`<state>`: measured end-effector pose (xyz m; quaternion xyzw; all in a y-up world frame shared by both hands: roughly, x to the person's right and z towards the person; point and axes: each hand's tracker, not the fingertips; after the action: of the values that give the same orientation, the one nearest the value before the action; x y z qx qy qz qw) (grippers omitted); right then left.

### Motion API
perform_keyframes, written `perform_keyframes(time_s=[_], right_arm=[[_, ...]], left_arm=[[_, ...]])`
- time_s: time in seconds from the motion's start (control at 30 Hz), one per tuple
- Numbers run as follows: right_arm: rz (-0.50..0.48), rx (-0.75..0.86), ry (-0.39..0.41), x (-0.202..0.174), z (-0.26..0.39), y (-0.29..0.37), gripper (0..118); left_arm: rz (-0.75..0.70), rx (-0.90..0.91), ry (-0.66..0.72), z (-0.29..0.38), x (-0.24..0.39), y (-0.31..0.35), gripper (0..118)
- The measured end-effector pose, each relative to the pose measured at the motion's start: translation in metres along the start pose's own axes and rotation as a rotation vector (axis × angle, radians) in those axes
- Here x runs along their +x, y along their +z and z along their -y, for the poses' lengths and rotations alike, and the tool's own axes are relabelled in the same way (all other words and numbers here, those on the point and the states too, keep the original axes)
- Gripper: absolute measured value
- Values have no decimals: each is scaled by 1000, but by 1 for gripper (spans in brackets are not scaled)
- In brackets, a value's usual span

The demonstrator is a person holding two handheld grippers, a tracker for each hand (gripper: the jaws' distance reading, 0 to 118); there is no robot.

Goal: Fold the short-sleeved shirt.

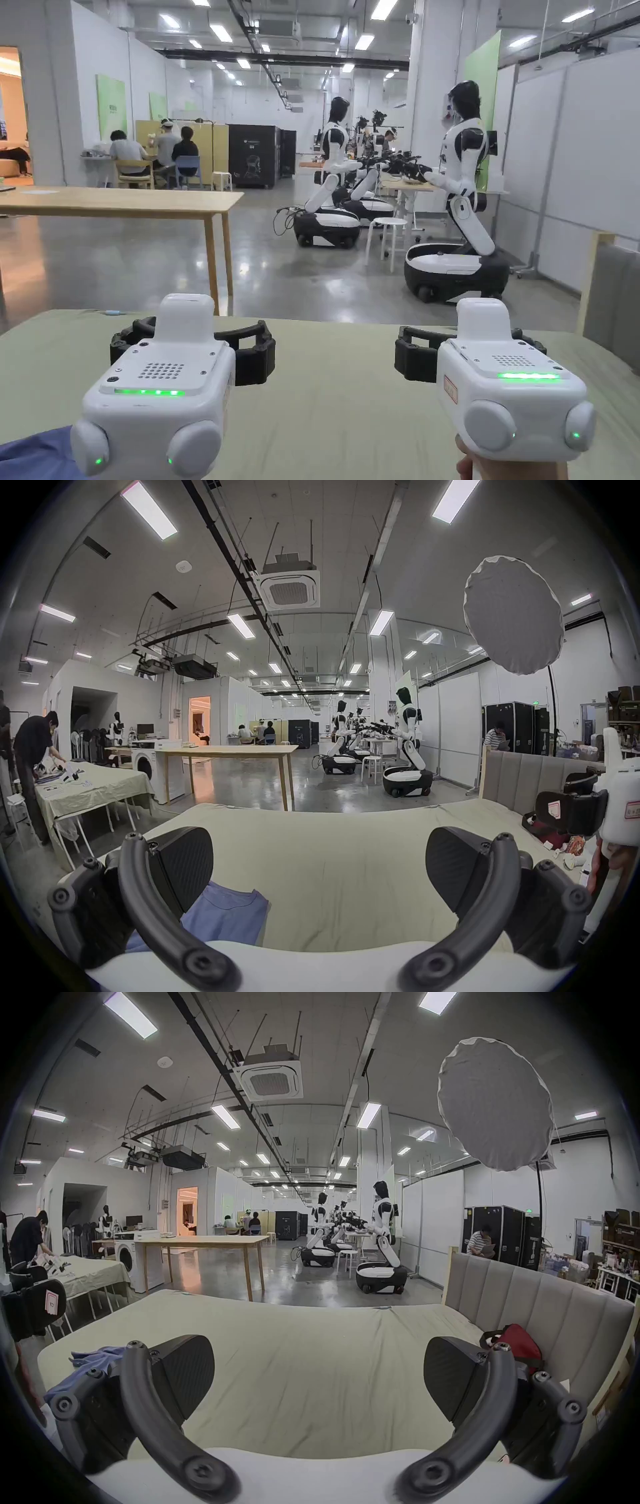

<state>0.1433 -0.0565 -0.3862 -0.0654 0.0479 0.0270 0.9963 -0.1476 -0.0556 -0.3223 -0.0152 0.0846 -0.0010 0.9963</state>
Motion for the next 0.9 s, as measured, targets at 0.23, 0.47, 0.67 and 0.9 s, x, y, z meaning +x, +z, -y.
perform_keyframes(time_s=[0.23, 0.47, 0.67, 0.9], right_arm=[[3, -2, -5, 0, 2, -1, 118], [3, -5, -4, 1, 4, -1, 118], [-2, -7, -7, 1, 6, 0, 118], [5, -7, -1, 2, 6, 0, 118]], left_arm=[[9, -7, -6, 2, 2, -1, 118], [13, -10, -6, 4, 3, 0, 118], [13, -12, -8, 5, 3, 0, 118], [8, -13, -14, 6, 4, 1, 118]])
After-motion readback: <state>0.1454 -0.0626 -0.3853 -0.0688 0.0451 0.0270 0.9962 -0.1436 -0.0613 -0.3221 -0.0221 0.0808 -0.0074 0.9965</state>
